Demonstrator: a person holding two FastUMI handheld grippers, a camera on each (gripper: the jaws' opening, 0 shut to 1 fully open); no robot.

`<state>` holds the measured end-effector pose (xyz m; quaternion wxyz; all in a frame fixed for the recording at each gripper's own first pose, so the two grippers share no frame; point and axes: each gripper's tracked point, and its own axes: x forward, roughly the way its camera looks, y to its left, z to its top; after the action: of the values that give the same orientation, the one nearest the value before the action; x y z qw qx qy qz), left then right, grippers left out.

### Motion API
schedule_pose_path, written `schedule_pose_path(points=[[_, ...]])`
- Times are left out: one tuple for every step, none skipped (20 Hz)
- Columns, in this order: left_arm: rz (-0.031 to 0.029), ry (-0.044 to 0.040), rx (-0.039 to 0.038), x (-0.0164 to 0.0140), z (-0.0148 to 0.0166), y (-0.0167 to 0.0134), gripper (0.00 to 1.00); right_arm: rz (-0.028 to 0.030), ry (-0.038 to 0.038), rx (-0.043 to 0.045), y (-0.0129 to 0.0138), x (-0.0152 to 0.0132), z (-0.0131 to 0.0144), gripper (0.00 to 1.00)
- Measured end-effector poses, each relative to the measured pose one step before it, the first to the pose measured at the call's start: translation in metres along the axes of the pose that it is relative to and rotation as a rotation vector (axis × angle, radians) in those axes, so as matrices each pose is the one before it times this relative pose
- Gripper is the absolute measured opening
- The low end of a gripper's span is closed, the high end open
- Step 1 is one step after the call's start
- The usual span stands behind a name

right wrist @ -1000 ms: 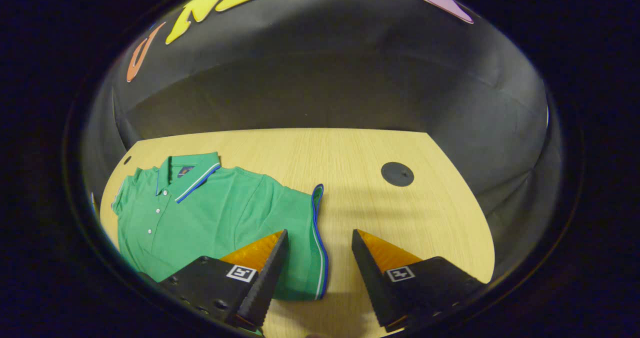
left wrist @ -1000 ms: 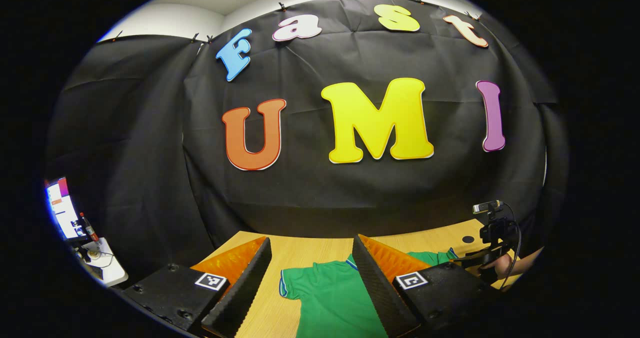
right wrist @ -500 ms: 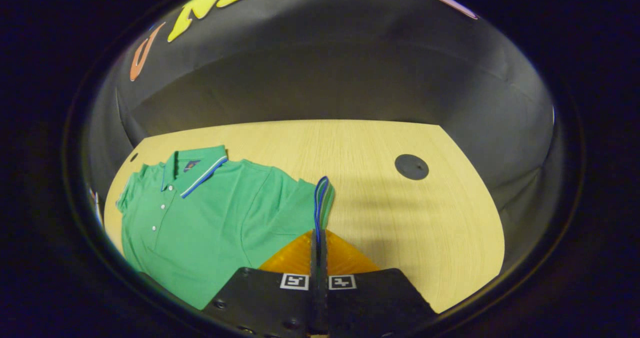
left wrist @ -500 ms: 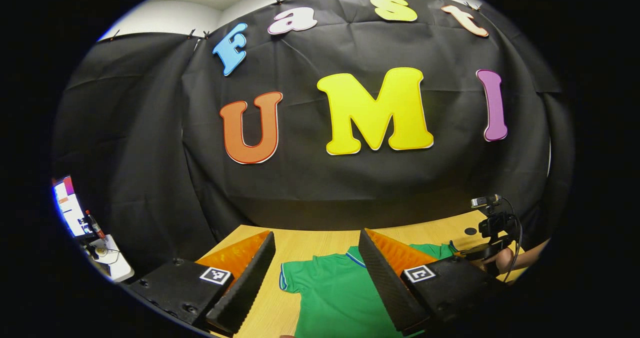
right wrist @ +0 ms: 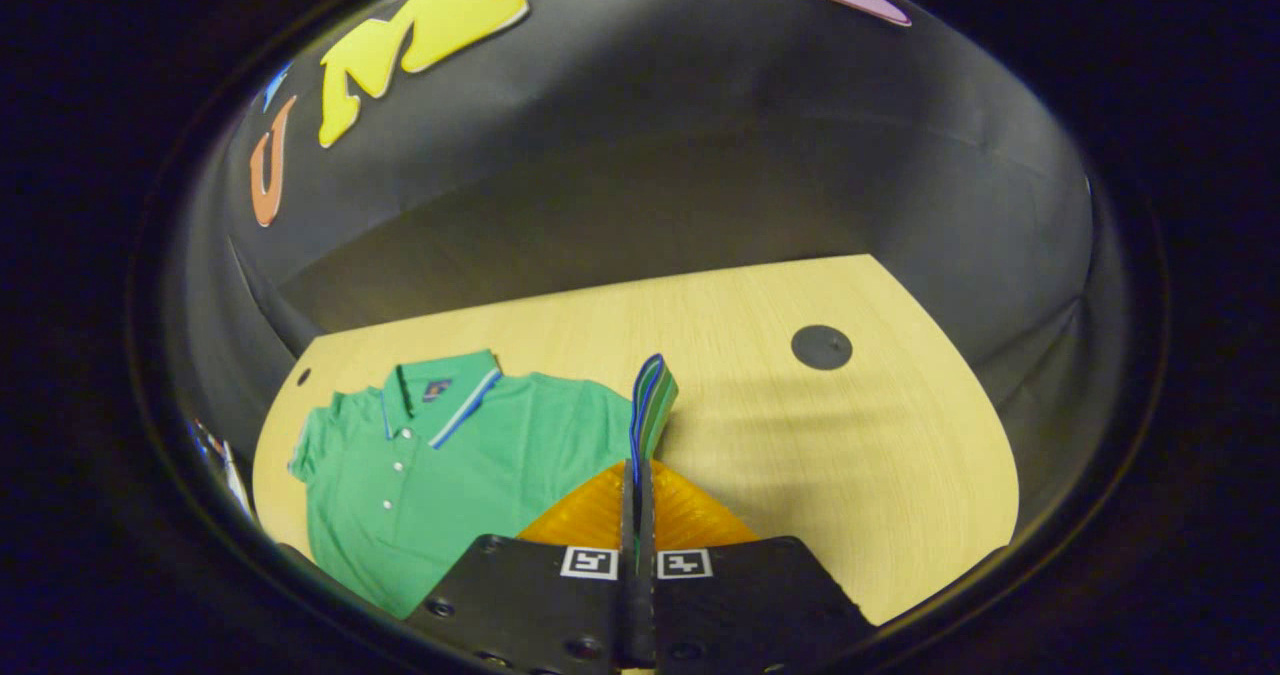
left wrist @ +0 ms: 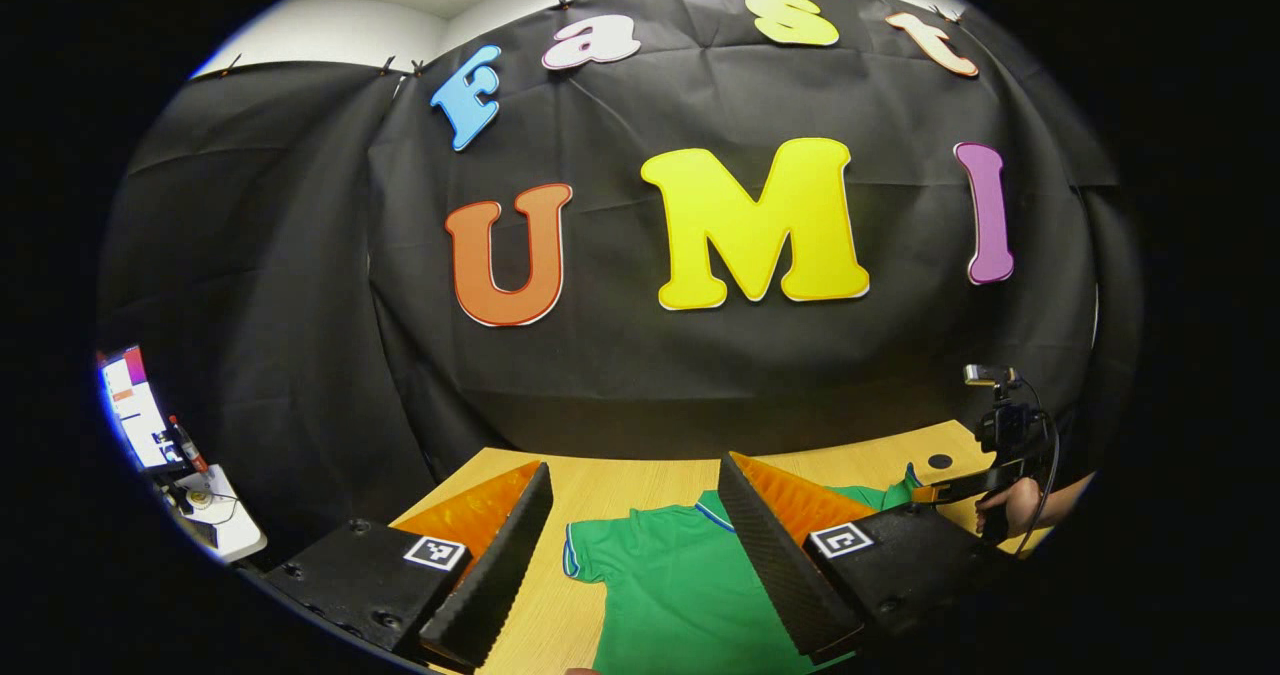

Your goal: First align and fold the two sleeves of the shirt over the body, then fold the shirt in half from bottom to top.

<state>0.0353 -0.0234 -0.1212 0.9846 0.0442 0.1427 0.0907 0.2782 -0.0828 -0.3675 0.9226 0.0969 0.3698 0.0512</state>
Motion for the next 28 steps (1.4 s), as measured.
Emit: schedule_pose_path(points=[[0.00134,-0.00325,-0.00361,0.00017,0.00032,0.00353,1.00,0.00595,-0.00625,-0.00194,0.01000,-0.00553,0.00461,0.00],[-0.00195,-0.00278,-0.00417,-0.00115,0.00031,0.00288,1.00,0.00817,-0.00377,-0.00067,0.01158,-0.00460,0.00330,0.00],[-0.00133,-0.00273,-0.00354,-0.00018,0.00019,0.00424,1.00,0.00466,0.00173,-0.00155,0.01121,-0.00257,0.00267,0.00],[-0.00167,-0.00161,-0.00486,-0.00055,-0.00037,0.00442,1.00,0.00757,0.00524,-0.00106,0.01233,-0.00135,0.00047,0.00],[-0.00164,-0.00337,-0.00509,-0.00055,0.00021,0.00486,1.00,0.00157,0.00639,-0.00294,0.01146,0.00042,0.00070,0.00],[0.00113,-0.00203,-0.00364,-0.00009,0.00051,0.00673,1.00,-0.00179,0.00457,-0.00648,0.01192,0.00141,-0.00053,0.00],[0.00223,0.00249,-0.00209,-0.00023,-0.00161,0.00702,1.00,-0.00548,0.00402,-0.00857,0.01086,0.00367,0.00019,0.00],[0.00646,0.00550,-0.00260,-0.00108,-0.00260,0.00858,1.00,0.00005,0.00746,-0.00396,0.01259,0.00200,-0.00185,0.00],[0.00966,0.00568,-0.00463,-0.00144,-0.00282,0.01000,1.00,0.00450,0.01074,-0.00084,0.01325,0.00337,-0.00197,0.00],[0.01169,0.00513,-0.00589,-0.00042,-0.00155,0.00907,1.00,0.00182,0.01162,-0.00628,0.01244,0.00609,-0.00383,0.00],[0.01203,0.00958,-0.00515,-0.00052,-0.00402,0.00880,1.00,-0.00201,0.01203,-0.01196,0.00922,0.00512,-0.00313,0.00],[0.01086,0.01055,-0.00477,0.00006,-0.00322,0.00878,1.00,-0.00138,0.01289,-0.00919,0.00948,0.00622,-0.00536,0.00],[0.00850,0.01246,-0.00369,0.00007,-0.00446,0.00771,1.00,-0.00762,0.01029,-0.00839,0.00742,0.00610,-0.00473,0.00],[0.00598,0.00729,-0.00357,0.00121,-0.00227,0.00703,1.00,-0.01144,0.01562,-0.01013,0.00468,0.00321,-0.00424,0.00],[0.00470,0.00825,-0.00453,0.00189,-0.00216,0.00574,1.00,0.01277,0.00613,0.00682,0.01055,0.00180,-0.00120,0.01],[0.00335,0.01055,-0.00506,0.00223,-0.00359,0.00529,1.00,0.02682,0.00154,0.01325,0.01260,0.00109,-0.00218,0.10],[-0.00026,0.00867,-0.00619,0.00286,-0.00427,0.00398,1.00,0.00805,-0.00667,0.00713,0.00675,-0.00181,0.00027,0.19],[-0.00455,0.00828,-0.00693,0.00360,-0.00343,0.00226,1.00,0.00874,-0.01420,0.00311,0.00493,-0.00593,0.00336,0.32],[-0.00672,0.00810,-0.00543,0.00559,-0.00254,0.00175,1.00,0.00090,-0.02081,-0.00125,0.00265,-0.00717,0.00421,0.55],[-0.01096,0.01013,-0.00576,0.00565,-0.00452,0.00020,1.00,-0.00937,-0.02328,-0.00912,-0.00039,-0.01069,0.00431,0.77],[-0.01367,0.01408,-0.00496,0.00802,-0.00637,0.00026,1.00,-0.01194,-0.01681,-0.00401,-0.00064,-0.01310,0.00495,0.99],[-0.01601,0.01897,-0.00672,0.00795,-0.00615,0.00034,1.00,-0.01241,-0.02523,-0.00493,-0.00229,-0.01524,0.00672,0.93],[-0.01863,0.01783,-0.01060,0.00973,-0.00665,-0.00128,1.00,-0.00385,-0.02335,-0.00383,-0.00176,-0.01533,0.00640,0.96],[-0.02127,0.02276,-0.01106,0.01100,-0.00747,-0.00189,1.00,-0.00387,-0.02317,-0.00669,-0.00257,-0.01929,0.00503,0.96],[-0.02264,0.02701,-0.00938,0.01160,-0.00892,-0.00193,1.00,-0.00637,-0.02635,-0.00813,-0.00376,-0.01733,0.00518,0.96],[-0.02295,0.02826,-0.01380,0.01340,-0.00935,-0.00048,1.00,-0.00682,-0.02502,-0.01035,-0.00414,-0.02053,0.00374,0.96],[-0.01913,0.02826,-0.01103,0.01355,-0.00977,-0.00048,1.00,-0.00749,-0.01866,-0.00832,-0.00306,-0.02038,0.00179,0.96],[-0.01862,0.03040,-0.00441,0.01397,-0.00997,-0.00011,1.00,-0.00926,-0.01261,-0.00198,-0.00255,-0.02146,-0.00088,0.96]])
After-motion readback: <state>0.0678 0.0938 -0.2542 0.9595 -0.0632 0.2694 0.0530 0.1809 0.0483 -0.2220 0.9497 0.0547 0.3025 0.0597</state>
